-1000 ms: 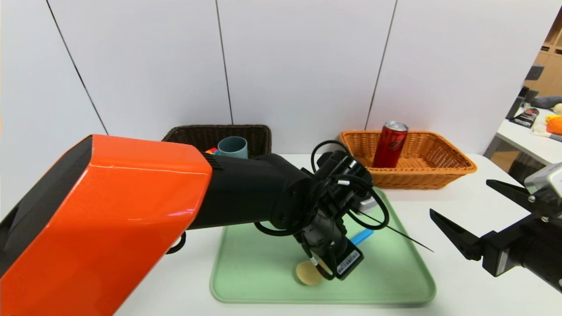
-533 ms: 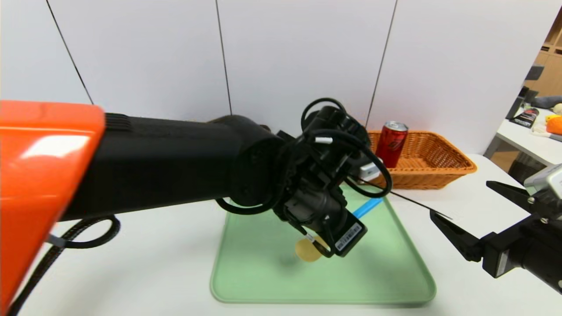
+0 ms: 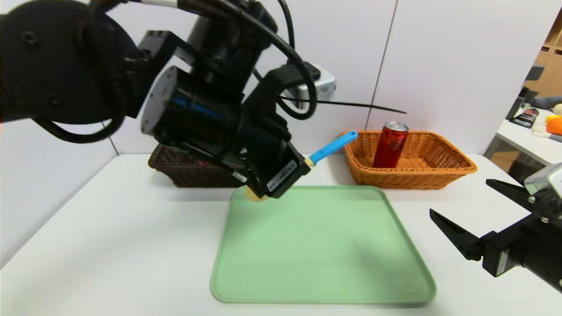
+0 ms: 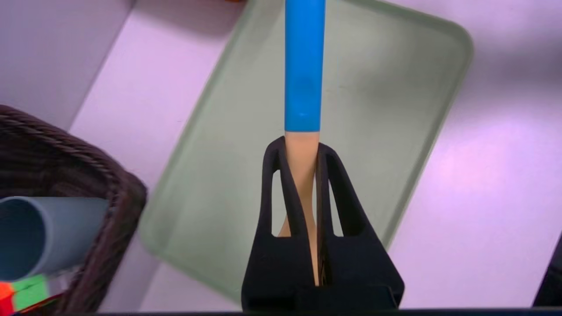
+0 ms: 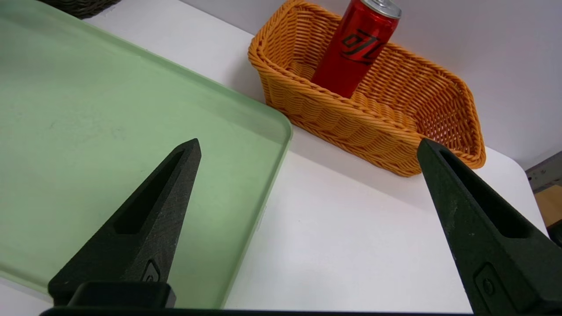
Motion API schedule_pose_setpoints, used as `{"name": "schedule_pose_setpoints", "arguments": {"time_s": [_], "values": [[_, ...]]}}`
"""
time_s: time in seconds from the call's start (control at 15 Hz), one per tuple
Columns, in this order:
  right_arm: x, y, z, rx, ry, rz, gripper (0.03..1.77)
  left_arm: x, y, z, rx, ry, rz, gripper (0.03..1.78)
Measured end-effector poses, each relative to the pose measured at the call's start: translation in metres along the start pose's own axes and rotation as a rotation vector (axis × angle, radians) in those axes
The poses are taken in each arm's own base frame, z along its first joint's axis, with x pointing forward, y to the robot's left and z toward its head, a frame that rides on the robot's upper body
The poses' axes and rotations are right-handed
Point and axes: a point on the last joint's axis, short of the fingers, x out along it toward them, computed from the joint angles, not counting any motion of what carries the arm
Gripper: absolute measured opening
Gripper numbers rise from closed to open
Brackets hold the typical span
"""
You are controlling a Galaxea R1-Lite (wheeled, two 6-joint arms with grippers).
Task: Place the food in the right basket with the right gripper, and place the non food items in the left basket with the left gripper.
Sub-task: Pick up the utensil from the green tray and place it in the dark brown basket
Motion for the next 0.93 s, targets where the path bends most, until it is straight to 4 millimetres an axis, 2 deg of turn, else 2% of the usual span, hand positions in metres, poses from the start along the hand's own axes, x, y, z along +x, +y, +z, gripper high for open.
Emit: {"name": "schedule_pose_setpoints", "arguments": {"time_s": [0.4, 0.6, 0.93], "values": [[0.0, 0.0, 0.001, -0.007, -0.004, 0.002, 1.69, -0.047, 0.054, -0.002, 0.098, -0.09, 0.032, 0.1], [0.0, 0.001, 0.001, -0.007, -0.003, 0.004, 1.69, -0.055, 0.081, -0.009, 0.169, -0.102, 0.07, 0.1], [0.003, 0.002, 0.0, -0.009, 0.008, 0.006, 1.69, -0.057, 0.121, -0.034, 0.297, -0.045, 0.15, 0.1]]}}
